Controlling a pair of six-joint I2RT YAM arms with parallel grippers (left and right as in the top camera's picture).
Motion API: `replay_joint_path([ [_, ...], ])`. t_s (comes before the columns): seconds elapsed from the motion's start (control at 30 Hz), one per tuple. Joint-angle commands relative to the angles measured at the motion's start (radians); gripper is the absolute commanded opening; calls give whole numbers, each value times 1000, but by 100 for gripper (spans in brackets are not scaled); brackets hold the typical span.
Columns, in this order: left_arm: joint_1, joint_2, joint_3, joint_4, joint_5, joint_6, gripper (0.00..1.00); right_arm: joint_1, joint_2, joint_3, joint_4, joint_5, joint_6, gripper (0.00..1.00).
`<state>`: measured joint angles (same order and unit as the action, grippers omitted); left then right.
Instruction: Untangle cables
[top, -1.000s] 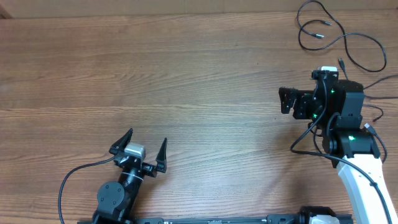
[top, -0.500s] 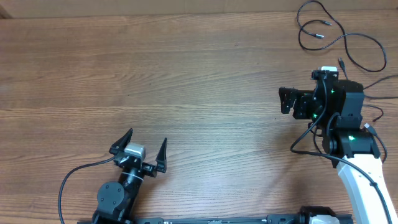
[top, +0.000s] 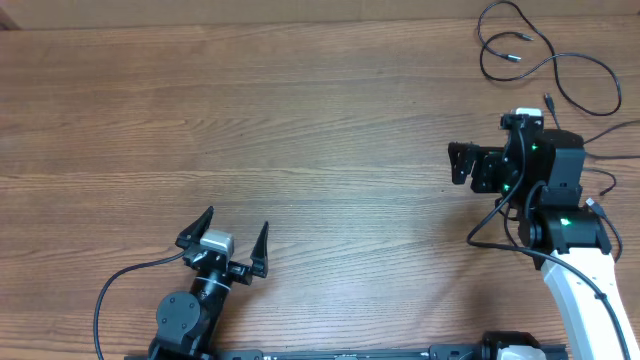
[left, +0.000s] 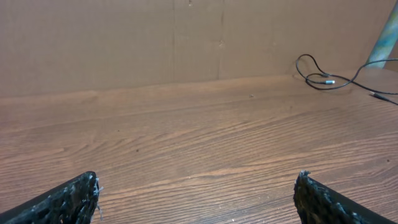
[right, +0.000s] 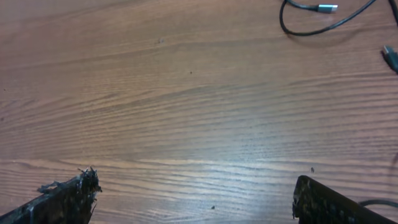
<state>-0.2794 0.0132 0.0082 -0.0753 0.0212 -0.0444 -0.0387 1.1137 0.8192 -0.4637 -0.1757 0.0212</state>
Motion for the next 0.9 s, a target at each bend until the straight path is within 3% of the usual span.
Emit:
replay_joint_path([
  [0.0, 5, -10, -3, -2, -6, 23, 100, 4, 0, 25, 2, 6, -8, 100],
  [0.43, 5, -10, -3, -2, -6, 23, 100, 4, 16, 4, -8, 7, -8, 100],
  [0.87, 5, -10, -3, -2, -6, 23, 100, 4, -113, -15, -13, 18, -8, 100],
])
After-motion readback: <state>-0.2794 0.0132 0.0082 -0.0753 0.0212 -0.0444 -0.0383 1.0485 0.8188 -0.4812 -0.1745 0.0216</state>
